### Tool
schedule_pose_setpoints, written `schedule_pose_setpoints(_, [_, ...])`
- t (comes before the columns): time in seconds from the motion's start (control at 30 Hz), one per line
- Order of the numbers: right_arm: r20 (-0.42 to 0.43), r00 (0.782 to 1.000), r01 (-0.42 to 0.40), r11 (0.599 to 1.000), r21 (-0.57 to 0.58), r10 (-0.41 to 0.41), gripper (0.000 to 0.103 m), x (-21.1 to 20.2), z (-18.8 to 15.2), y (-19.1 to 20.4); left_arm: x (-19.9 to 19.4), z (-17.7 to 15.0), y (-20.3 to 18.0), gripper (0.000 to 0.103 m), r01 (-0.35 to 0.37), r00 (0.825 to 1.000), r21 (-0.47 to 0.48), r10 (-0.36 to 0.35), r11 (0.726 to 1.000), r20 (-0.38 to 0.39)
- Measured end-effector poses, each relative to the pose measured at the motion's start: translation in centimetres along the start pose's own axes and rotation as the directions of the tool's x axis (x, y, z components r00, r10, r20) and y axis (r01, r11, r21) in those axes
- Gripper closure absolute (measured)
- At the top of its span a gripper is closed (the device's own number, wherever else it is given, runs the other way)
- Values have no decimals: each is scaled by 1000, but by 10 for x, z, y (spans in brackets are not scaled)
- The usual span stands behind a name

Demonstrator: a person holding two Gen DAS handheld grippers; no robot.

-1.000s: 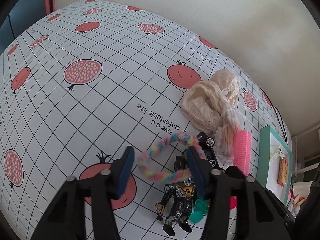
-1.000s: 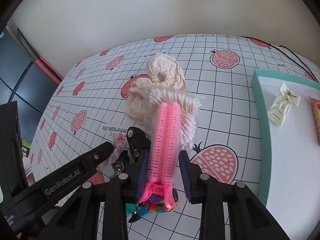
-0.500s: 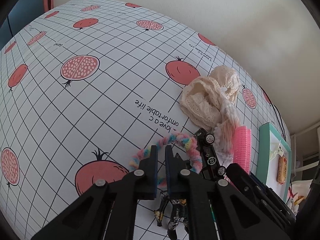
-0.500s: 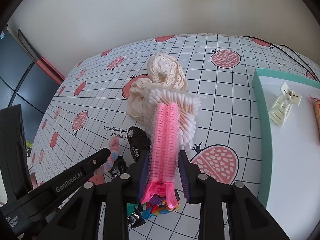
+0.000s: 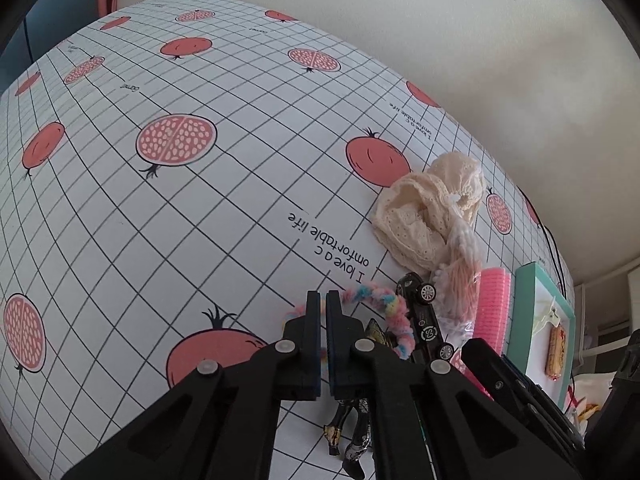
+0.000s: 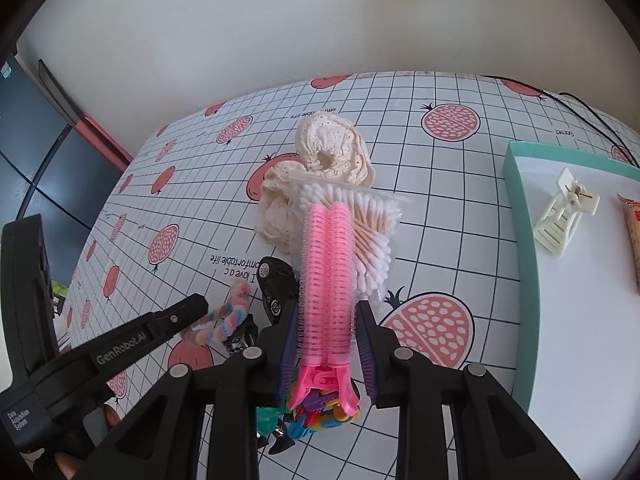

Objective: Organize objects
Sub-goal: 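Grasp the pink hair roller with the right gripper while the left gripper grasps the rainbow pipe cleaner, then lift the pink roller and rainbow pipe cleaner and carry them toward the tray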

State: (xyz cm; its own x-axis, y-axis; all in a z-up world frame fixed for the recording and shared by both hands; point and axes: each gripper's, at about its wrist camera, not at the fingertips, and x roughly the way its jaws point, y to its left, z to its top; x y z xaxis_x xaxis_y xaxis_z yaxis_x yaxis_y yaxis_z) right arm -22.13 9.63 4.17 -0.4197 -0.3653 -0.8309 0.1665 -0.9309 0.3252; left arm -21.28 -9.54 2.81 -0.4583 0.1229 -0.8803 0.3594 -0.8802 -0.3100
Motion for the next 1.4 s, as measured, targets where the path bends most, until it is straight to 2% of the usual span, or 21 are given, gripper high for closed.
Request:
schedule_pose_setpoints(0.37, [25, 1000, -8, 1000, -9, 8, 74, -10, 3, 2, -13, 7, 6, 100, 26, 1000, -40, -26, 999, 0])
schedule_pose_setpoints(0.53, [29, 1000, -11, 1000, -8, 11, 74, -12, 3, 2, -14, 5, 8, 81, 15, 1000, -54, -16, 998, -13])
schedule_pose_setpoints(0.6, [29, 999, -12, 1000, -10, 13, 74, -14, 4, 1, -17, 4, 11, 69, 18, 1000, -64, -19, 998, -14])
schedule_pose_setpoints(0.67, [29, 999, -13, 1000, -12, 14, 74, -14, 3, 0, -18, 3, 12, 65, 19, 1000, -76, -20, 997, -12])
schedule_pose_setpoints(1.07, [20, 1000, -15, 1000, -11, 15, 74, -12, 2, 0, -6, -3, 23, 66, 72, 996, -190, -82, 979, -46])
schedule_pose_setpoints(1.13, [17, 1000, -13, 1000, -10, 13, 74, -11, 2, -1, -4, -4, 22, 74, 70, 996, -191, -79, 979, -43])
schedule_pose_setpoints(1.17, [16, 1000, -13, 1000, -10, 13, 74, -11, 2, -2, -3, -5, 21, 84, 64, 996, -191, -73, 979, -41])
schedule_pose_setpoints(1.2, [16, 1000, -13, 1000, -10, 13, 74, -11, 2, -3, -3, -5, 20, 89, 59, 997, -192, -67, 980, -39])
schedule_pose_setpoints(1.27, [15, 1000, -13, 1000, -11, 13, 74, -10, 2, -3, -2, -6, 21, 94, 59, 997, -200, -67, 978, -33])
schedule_pose_setpoints(1.4, [13, 1000, -12, 1000, -10, 12, 74, -7, 3, -3, -3, -5, 20, 96, 59, 998, -191, -64, 980, -21])
